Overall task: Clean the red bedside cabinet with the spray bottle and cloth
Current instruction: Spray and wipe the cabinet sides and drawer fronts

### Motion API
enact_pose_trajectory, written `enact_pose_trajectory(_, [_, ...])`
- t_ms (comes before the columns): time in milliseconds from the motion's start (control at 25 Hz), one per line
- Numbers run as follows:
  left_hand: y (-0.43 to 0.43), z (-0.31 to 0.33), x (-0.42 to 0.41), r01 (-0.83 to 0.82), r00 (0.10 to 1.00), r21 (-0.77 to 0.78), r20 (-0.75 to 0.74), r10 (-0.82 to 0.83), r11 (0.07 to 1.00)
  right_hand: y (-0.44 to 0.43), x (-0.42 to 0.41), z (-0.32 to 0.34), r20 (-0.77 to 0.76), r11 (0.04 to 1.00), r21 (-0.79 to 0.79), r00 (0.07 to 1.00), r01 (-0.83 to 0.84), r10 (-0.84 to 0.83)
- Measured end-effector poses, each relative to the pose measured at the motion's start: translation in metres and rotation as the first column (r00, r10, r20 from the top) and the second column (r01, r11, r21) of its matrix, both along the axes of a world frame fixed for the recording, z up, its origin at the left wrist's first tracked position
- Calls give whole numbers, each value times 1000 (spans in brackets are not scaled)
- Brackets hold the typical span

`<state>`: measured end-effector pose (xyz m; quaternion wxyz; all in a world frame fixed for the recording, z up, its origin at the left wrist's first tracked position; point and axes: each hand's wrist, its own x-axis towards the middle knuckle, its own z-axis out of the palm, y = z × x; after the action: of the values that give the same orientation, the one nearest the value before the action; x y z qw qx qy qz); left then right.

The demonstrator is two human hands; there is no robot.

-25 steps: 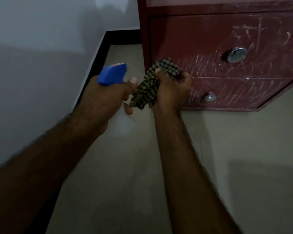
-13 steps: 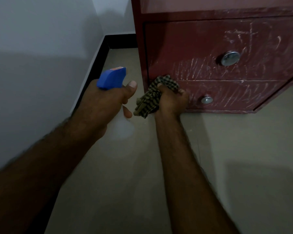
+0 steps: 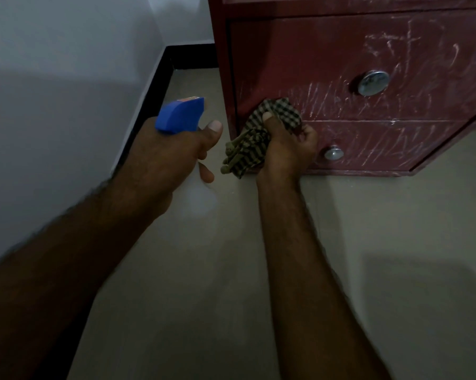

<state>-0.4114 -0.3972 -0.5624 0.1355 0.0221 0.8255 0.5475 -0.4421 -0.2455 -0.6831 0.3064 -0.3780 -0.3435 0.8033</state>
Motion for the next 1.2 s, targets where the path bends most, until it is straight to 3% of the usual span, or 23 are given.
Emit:
enact_pose_trajectory(160, [3, -1, 0, 2, 1000, -17, 15, -1, 1000, -1, 4, -7, 104, 999, -32, 995, 8, -5])
enact_pose_trajectory(360, [6, -5, -3, -1, 999, -32, 36, 3, 999, 12, 4, 5, 0, 999, 9, 999, 44, -44])
enact_pose_trajectory(560, [11, -6, -2, 19, 999, -49, 38, -17, 999, 12, 3, 0, 118, 1000, -13, 993, 20, -19])
enact_pose_trajectory(720, [14, -7, -3, 20, 999, -52, 42, -18, 998, 19, 1, 14, 44, 999, 41, 999, 31, -32])
enact_pose_trajectory(880, [15, -7, -3, 9, 999, -47, 34, -7, 999, 15, 1, 15, 87, 1000, -11, 996, 28, -27])
enact_pose_trajectory(1080, [14, -7, -3, 7, 999, -36, 44, -5, 999, 17, -3, 27, 21, 997, 82, 1000, 12, -14])
enact_pose_trajectory(1200, [13, -7, -3, 6, 999, -34, 40, -5, 999, 10, 2, 13, 106, 1000, 23, 994, -16, 14])
